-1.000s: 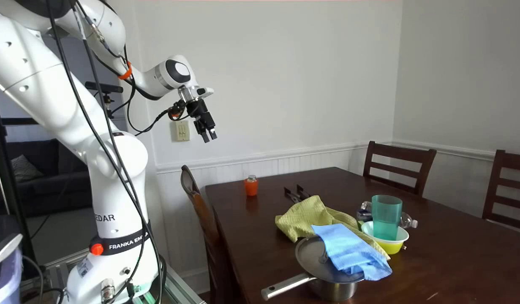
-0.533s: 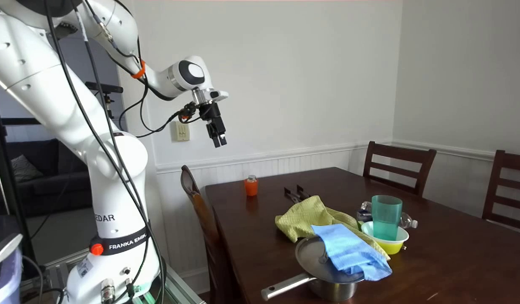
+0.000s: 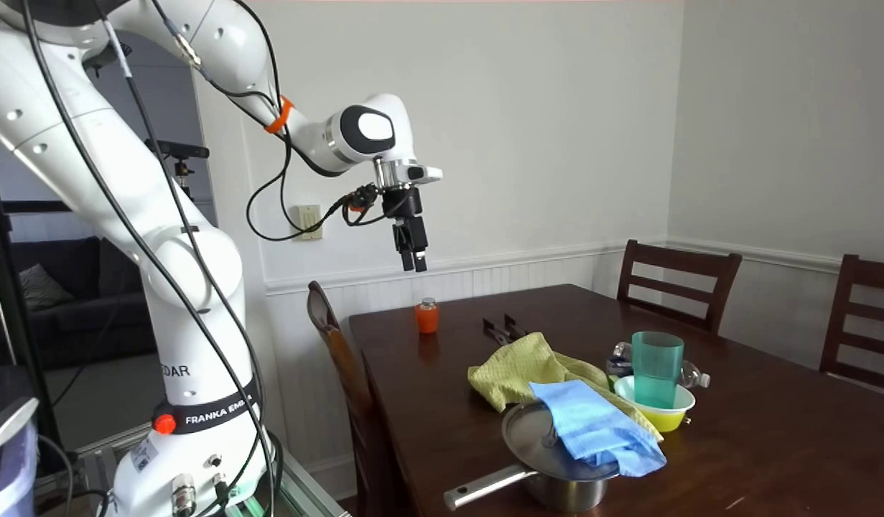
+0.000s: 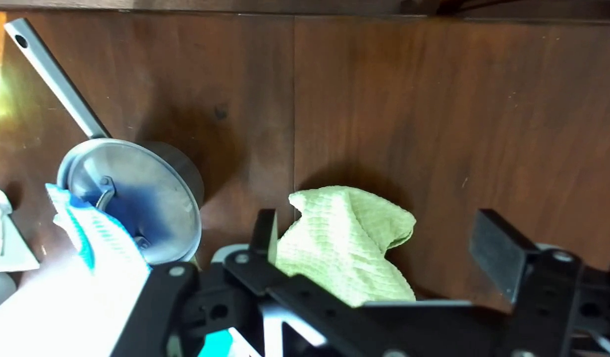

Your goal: Use the blue towel on the lid to remove the lid from the pot and put it on the table on the left side of the pot on the table

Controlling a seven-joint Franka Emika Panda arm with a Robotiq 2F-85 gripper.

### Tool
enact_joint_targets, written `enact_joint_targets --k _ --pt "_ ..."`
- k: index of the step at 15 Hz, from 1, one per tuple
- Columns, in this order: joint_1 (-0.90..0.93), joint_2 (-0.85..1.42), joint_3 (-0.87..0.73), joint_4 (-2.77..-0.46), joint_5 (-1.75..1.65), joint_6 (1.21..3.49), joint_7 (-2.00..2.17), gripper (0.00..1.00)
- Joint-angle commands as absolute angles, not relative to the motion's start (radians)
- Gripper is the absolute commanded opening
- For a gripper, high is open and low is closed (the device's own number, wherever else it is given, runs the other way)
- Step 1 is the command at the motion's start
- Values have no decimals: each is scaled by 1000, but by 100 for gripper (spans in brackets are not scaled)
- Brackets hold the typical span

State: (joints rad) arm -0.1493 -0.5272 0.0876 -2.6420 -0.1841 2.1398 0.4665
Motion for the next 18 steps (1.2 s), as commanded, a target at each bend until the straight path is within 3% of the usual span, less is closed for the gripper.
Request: enact_joint_targets --k 1,4,12,18 --pt "-179 -550 -1 -2703 -216 2254 315 100" --pt "-203 -553 -76 -2752 -196 2371 192 100" --pt "-210 -530 -63 -2732 -183 2352 200 100" --pt "-216 -498 -230 -2731 -166 2462 -101 100"
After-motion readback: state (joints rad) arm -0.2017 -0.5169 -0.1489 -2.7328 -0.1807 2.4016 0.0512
